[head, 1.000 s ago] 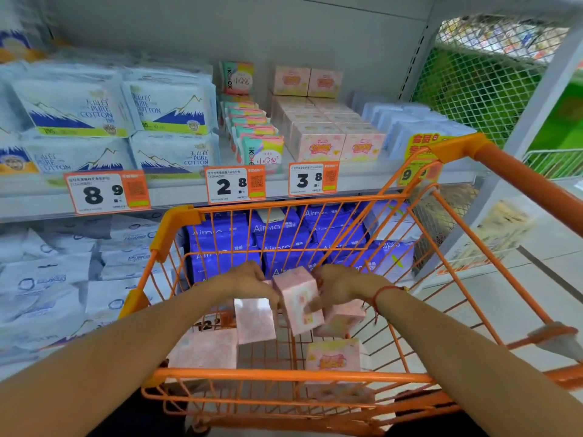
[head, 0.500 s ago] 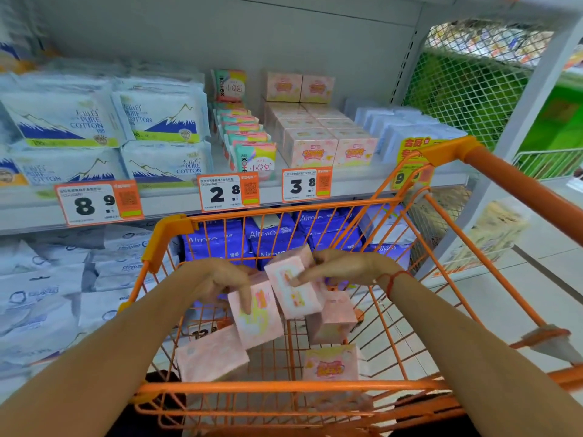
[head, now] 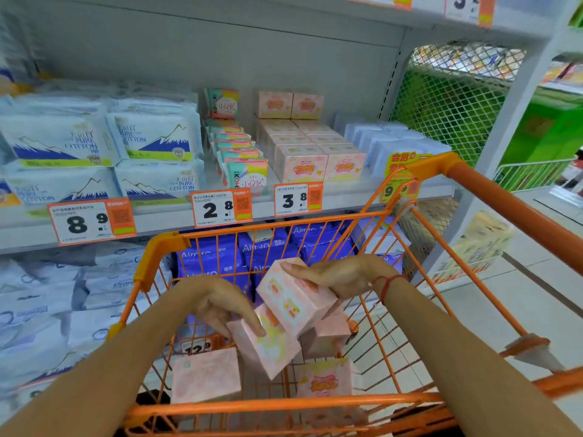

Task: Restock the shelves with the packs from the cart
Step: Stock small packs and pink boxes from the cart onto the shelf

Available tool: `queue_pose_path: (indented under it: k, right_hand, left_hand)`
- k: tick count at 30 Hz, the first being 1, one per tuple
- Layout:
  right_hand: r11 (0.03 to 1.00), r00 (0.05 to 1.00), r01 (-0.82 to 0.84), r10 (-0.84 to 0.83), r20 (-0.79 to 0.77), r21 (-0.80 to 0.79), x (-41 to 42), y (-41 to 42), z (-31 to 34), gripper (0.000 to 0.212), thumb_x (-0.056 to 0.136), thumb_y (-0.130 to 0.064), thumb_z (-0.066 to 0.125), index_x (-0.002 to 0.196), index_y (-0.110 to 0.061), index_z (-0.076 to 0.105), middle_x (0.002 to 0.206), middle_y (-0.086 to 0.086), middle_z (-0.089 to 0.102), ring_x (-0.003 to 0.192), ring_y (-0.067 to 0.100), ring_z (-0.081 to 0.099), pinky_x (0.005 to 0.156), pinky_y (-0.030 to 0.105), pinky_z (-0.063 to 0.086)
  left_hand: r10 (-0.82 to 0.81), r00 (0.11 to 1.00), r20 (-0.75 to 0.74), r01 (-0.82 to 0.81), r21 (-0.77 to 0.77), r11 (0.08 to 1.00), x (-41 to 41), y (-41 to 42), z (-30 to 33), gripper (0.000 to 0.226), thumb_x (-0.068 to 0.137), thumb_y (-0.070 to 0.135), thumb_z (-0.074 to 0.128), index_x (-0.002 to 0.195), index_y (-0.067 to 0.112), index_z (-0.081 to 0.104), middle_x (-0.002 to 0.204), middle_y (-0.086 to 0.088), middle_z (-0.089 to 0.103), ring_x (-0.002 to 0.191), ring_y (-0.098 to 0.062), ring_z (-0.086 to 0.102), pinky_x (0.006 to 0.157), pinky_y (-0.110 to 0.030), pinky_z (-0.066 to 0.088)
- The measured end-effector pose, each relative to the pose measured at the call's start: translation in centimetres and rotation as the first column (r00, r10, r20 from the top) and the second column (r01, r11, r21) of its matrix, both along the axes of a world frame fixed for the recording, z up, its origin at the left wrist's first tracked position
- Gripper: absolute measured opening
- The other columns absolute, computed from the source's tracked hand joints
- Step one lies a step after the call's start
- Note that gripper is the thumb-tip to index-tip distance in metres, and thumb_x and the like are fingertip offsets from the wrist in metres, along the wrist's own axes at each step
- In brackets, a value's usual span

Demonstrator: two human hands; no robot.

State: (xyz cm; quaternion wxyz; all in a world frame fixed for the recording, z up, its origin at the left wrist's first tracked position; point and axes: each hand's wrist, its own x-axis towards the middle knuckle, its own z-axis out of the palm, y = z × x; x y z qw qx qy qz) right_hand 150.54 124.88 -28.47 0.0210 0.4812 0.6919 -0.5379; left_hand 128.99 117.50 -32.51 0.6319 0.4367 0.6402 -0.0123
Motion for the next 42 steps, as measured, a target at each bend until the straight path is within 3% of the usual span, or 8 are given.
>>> queue_pose_path:
  k: [4,12,18,21,27,35,39,42]
  right_hand:
    - [0.994,1.000,0.008,-0.008,0.002,-0.105,-0.5,-0.2,0.9,0.074,0.064,-0.065,0.068,0.114,-0.013,0.056,0.116,0.008,0.063,0.089,0.017,0.066,0.086,0.035,0.053]
    - [0.979,0.871,0.145,-0.194,-0.451,-0.141,-1.2,0.6,6.3,0.031,0.082,-0.048,0.057,0.097,-0.022,0.066,0.089,-0.003,0.073,0.081,0.010,0.068,0.082,0.030,0.055]
    - [0.837,0.633,0.281,-0.530,-0.565,-0.470,-1.5,0.9,7.5,0.034,0.075,-0.046,0.069,0.099,-0.021,0.067,0.116,0.008,0.067,0.108,0.026,0.060,0.103,0.050,0.041]
    - [0.828,0.596,0.191,-0.524,-0.608,-0.527,-1.9,0.7,7.1,0.052,0.061,-0.040,0.078,0.108,-0.024,0.064,0.122,0.006,0.062,0.113,0.029,0.058,0.107,0.049,0.032]
    - [0.884,0.512,0.155,-0.454,-0.729,-0.442,-2.1,0.0,7.3,0.016,0.087,-0.025,0.057,0.098,-0.018,0.067,0.088,0.002,0.073,0.078,0.016,0.071,0.066,0.032,0.058]
    - [0.909,0.475,0.153,-0.412,-0.777,-0.388,-2.0,-0.5,7.1,0.017,0.082,-0.023,0.062,0.096,-0.023,0.071,0.101,0.001,0.072,0.087,0.017,0.069,0.067,0.030,0.058]
    - [0.960,0.549,0.153,-0.278,-0.788,-0.233,-1.9,-0.5,7.4,0.030,0.076,-0.020,0.064,0.107,-0.017,0.064,0.096,0.004,0.073,0.083,0.015,0.070,0.073,0.030,0.058]
    - [0.979,0.694,0.200,-0.169,-0.700,-0.038,-2.4,0.0,8.3,0.037,0.078,-0.014,0.070,0.114,-0.014,0.060,0.103,0.008,0.071,0.085,0.016,0.069,0.069,0.026,0.057]
  left_hand:
    - [0.017,0.999,0.051,-0.019,0.032,0.999,0.1,-0.3,1.5,0.033,0.080,0.018,0.074,0.111,0.018,0.064,0.126,0.002,0.061,0.116,-0.016,0.058,0.096,-0.027,0.050]
    - [0.115,0.929,0.352,-0.208,0.238,0.949,-2.5,-1.9,8.3,0.074,0.040,0.029,0.094,0.109,0.018,0.068,0.111,-0.004,0.071,0.096,-0.015,0.069,0.075,-0.028,0.059]
    - [0.450,0.557,0.698,-0.731,0.155,0.665,-2.6,-1.7,10.1,0.042,0.077,0.043,0.067,0.111,0.018,0.066,0.097,-0.006,0.064,0.061,-0.019,0.067,0.040,-0.019,0.050]
    - [0.495,0.314,0.810,-0.790,-0.066,0.610,-2.1,-1.1,10.2,0.050,0.089,0.047,0.052,0.125,0.013,0.056,0.115,-0.013,0.065,0.079,-0.027,0.072,0.058,-0.031,0.060]
    - [0.503,0.579,0.642,-0.769,0.226,0.598,-0.1,-0.9,9.7,0.054,0.093,0.061,0.030,0.112,0.020,0.059,0.090,-0.001,0.075,0.088,-0.013,0.068,0.063,-0.031,0.054]
    - [0.469,0.652,0.596,-0.757,0.475,0.449,1.5,-0.4,10.2,0.036,0.101,0.031,0.039,0.137,0.035,0.039,0.125,-0.003,0.060,0.103,-0.016,0.063,0.072,-0.023,0.050]
    - [0.521,0.750,0.406,-0.647,0.613,0.453,0.8,-0.4,11.0,0.055,0.094,0.061,0.023,0.108,0.026,0.063,0.115,-0.007,0.067,0.108,-0.022,0.059,0.099,-0.040,0.044]
    - [0.485,0.733,0.476,-0.680,0.498,0.539,-0.6,-0.7,11.2,0.082,0.066,0.088,0.034,0.121,0.032,0.058,0.112,-0.004,0.068,0.105,-0.023,0.063,0.079,-0.038,0.056]
